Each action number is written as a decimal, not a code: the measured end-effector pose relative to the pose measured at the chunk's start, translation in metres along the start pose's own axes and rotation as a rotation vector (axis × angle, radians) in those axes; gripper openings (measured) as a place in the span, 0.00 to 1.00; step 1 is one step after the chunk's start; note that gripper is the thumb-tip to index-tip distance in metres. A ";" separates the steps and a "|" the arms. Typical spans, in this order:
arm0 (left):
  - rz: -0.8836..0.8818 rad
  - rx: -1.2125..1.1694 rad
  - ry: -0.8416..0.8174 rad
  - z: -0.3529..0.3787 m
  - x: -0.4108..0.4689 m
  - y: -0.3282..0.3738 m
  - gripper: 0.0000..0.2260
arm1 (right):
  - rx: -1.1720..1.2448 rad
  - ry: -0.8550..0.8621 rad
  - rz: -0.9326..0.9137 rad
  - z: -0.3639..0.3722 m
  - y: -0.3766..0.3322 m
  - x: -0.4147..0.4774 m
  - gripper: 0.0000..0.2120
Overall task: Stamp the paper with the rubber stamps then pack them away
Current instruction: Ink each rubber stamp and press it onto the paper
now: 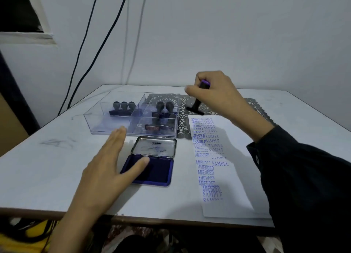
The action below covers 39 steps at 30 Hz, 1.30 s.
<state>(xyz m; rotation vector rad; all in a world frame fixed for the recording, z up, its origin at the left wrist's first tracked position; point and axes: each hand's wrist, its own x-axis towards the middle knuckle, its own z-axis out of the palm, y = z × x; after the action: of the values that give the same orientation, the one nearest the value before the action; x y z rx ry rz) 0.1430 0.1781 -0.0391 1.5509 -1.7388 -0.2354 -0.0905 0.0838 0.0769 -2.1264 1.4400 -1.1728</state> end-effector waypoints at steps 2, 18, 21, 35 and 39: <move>-0.002 0.002 0.012 -0.007 0.012 -0.006 0.43 | 0.061 -0.019 0.027 0.005 -0.003 0.018 0.14; 0.014 0.164 0.127 -0.008 0.111 -0.040 0.33 | 0.081 -0.114 0.176 0.091 0.013 0.114 0.16; 0.048 0.189 0.171 -0.005 0.112 -0.054 0.34 | -0.031 -0.206 0.143 0.104 0.013 0.125 0.16; 0.020 0.236 0.184 -0.001 0.120 -0.074 0.41 | -0.335 -0.366 0.122 0.137 0.022 0.140 0.14; 0.024 0.238 0.192 -0.001 0.120 -0.074 0.41 | -0.428 -0.329 0.087 0.141 0.028 0.135 0.15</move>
<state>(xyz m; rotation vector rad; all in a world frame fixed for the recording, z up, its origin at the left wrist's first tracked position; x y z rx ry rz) 0.2057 0.0518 -0.0329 1.6593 -1.6782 0.1341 0.0215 -0.0719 0.0333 -2.3557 1.7130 -0.4765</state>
